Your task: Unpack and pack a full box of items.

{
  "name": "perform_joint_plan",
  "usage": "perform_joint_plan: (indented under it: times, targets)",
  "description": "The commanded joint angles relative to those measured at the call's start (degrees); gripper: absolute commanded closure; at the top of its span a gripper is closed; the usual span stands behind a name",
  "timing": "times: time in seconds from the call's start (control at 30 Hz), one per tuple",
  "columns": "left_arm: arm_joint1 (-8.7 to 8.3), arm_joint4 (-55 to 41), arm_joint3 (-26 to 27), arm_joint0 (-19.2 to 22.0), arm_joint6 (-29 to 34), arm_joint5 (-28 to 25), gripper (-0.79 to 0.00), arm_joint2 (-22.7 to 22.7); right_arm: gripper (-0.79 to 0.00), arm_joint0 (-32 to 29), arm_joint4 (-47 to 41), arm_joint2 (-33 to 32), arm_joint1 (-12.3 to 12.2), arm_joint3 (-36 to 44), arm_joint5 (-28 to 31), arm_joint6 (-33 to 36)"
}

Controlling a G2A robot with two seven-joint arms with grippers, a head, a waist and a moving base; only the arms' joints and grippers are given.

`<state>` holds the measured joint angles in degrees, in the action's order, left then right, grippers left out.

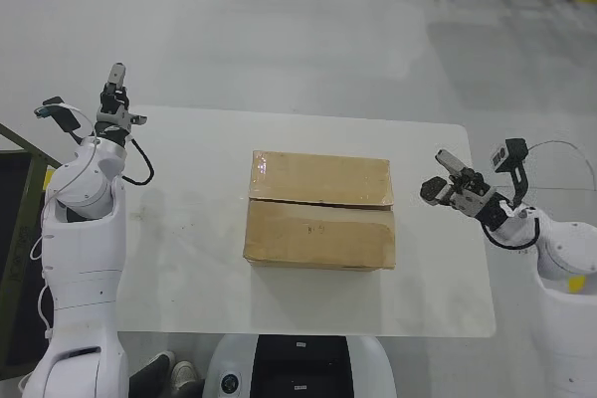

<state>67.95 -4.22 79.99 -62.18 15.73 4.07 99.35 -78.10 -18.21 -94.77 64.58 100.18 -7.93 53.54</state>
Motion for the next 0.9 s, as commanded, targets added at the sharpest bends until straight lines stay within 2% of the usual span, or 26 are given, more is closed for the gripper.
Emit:
perform_joint_plan:
  times: [0.0, 0.2, 0.87]
  targets:
    - [0.00, 0.0, 0.0, 0.0, 0.0, 0.0, -0.785, 0.0, -0.785, -0.5, 0.4, 0.1, -0.3, 0.4, 1.0, 3.4]
    - [0.00, 0.0, 0.0, 0.0, 0.0, 0.0, -0.785, 0.0, -0.785, -0.2, 1.1, 1.1, -1.1, -0.2, 2.1, 12.2]
    - [0.00, 0.0, 0.0, 0.0, 0.0, 0.0, -0.785, 0.0, -0.785, -0.2, 1.1, 1.1, -1.1, -0.2, 2.1, 12.2]
